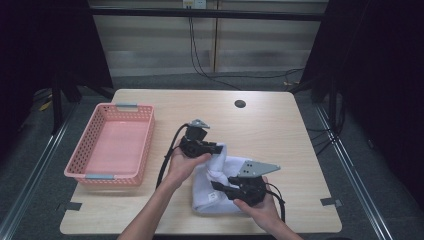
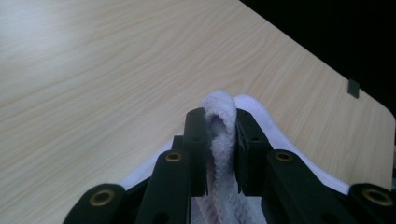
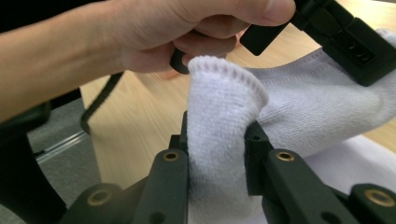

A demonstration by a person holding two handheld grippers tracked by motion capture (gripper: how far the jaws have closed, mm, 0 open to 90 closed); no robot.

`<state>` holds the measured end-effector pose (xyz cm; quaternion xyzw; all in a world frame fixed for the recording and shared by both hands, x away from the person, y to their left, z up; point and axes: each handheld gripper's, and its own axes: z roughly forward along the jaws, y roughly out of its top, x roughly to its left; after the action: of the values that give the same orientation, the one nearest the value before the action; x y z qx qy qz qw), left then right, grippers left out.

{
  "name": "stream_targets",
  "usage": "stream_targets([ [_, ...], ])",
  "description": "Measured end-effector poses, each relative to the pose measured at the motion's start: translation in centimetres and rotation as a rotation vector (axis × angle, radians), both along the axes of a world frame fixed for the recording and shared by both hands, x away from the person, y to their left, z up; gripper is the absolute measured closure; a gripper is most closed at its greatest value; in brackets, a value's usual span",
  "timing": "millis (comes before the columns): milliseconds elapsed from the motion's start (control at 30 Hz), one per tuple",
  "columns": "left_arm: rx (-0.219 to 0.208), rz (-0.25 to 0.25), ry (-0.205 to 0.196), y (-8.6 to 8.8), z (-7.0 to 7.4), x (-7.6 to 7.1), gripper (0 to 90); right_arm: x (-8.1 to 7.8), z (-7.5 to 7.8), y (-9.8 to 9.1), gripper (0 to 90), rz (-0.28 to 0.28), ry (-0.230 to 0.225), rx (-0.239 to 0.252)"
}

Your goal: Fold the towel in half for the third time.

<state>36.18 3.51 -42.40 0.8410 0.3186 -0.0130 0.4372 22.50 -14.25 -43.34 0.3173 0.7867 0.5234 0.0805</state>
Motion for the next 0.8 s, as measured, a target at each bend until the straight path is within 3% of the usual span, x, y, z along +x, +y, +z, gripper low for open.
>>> stream_targets([
  [133, 0.033, -0.019, 0.012, -1.9, -1.4, 0.3, 76.3, -0.9, -1.4, -1.9, 70.8, -0.036, 0.026, -0.025],
  [233, 0.047, -0.029, 0.026, -3.0, -2.8, 0.4, 76.5, -1.3, -2.7, -3.2, 69.1, -0.058, 0.050, -0.076],
  [333, 0.054, -0.046, 0.039, -4.2, -3.9, 0.3, 75.7, -1.5, -3.5, -4.3, 61.3, -0.074, 0.092, -0.095],
  [467, 0.058, -0.068, 0.044, -5.5, -4.2, 0.3, 74.7, -2.1, -3.5, -5.0, 49.1, -0.070, 0.110, -0.119],
  [600, 0.070, -0.086, 0.034, -6.6, -4.0, 0.3, 72.5, -2.8, -3.3, -6.0, 39.4, -0.113, 0.125, -0.132],
  [700, 0.031, -0.107, 0.044, -7.3, -3.7, 0.4, 69.0, -2.8, -3.2, -6.9, 34.8, -0.151, 0.127, -0.121],
  [733, -0.010, -0.118, 0.043, -7.5, -3.6, 0.4, 65.5, -2.7, -3.1, -7.2, 33.9, -0.155, 0.126, -0.114],
  [800, -0.042, -0.116, 0.038, -7.6, -3.2, 0.3, 57.9, -2.6, -2.7, -7.6, 29.5, -0.184, 0.105, -0.120],
])
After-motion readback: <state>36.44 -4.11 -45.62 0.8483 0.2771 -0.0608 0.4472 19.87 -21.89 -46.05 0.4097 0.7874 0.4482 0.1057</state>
